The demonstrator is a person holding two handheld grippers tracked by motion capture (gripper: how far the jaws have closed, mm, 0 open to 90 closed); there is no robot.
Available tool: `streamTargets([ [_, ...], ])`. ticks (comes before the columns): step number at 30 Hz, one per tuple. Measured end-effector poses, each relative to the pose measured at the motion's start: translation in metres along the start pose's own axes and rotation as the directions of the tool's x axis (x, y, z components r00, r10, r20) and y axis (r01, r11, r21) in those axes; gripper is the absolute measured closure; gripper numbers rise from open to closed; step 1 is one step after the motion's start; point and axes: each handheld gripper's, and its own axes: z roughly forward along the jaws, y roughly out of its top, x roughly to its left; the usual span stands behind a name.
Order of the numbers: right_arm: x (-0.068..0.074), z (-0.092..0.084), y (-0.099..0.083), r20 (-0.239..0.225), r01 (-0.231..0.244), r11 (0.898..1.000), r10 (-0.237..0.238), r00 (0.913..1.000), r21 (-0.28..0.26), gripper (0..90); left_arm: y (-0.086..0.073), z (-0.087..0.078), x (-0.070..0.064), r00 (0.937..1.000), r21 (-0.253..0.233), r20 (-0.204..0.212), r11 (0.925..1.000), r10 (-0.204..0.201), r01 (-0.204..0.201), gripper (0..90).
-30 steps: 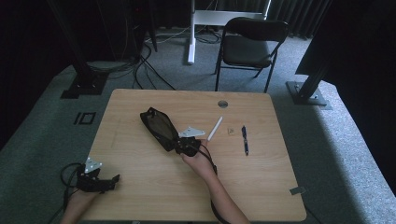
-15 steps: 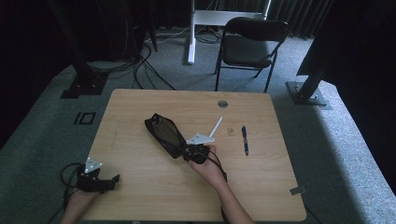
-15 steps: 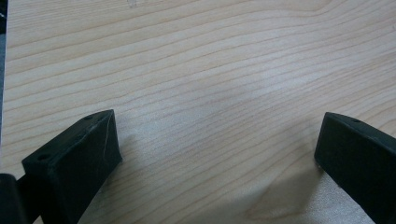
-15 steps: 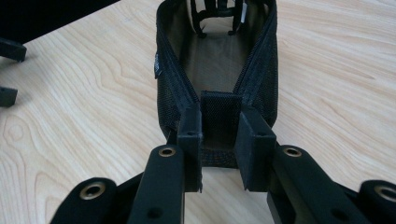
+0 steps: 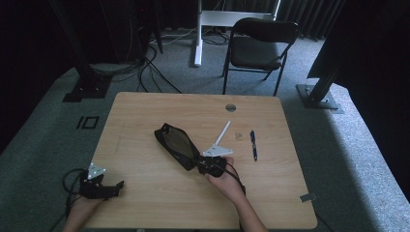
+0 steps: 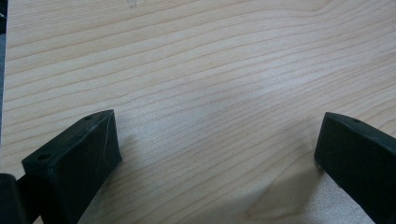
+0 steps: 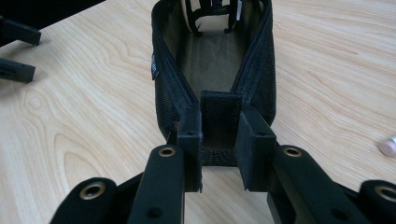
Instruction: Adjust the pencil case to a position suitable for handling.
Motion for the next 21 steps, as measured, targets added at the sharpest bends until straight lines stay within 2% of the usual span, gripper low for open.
streamTargets([
  [16, -0.006, -0.034, -0.018, -0.012, 0.021, 1.0, -0.021, 0.9997, 0.017, 73.1, 0.0, 0.0, 0.0, 1.0, 0.0, 0.0, 1.0, 0.0, 0.0, 0.1],
  [18, -0.006, -0.036, -0.019, -0.022, 0.006, 1.0, -0.006, 0.9997, 0.014, 73.1, 0.0, 0.0, 0.0, 1.0, 0.0, 0.0, 1.0, 0.0, 0.0, 0.2],
  [19, -0.006, -0.041, -0.02, -0.043, -0.012, 1.0, 0.012, 0.999, 0.001, 73.1, 0.0, 0.0, 0.0, 1.0, 0.0, 0.0, 1.0, 0.0, 0.0, 0.1],
  [21, -0.007, -0.045, -0.021, -0.011, 0.017, 1.0, -0.017, 0.9998, 0.007, 73.1, 0.0, 0.0, 0.0, 1.0, 0.001, 0.0, 1.0, 0.001, -0.001, 0.1],
])
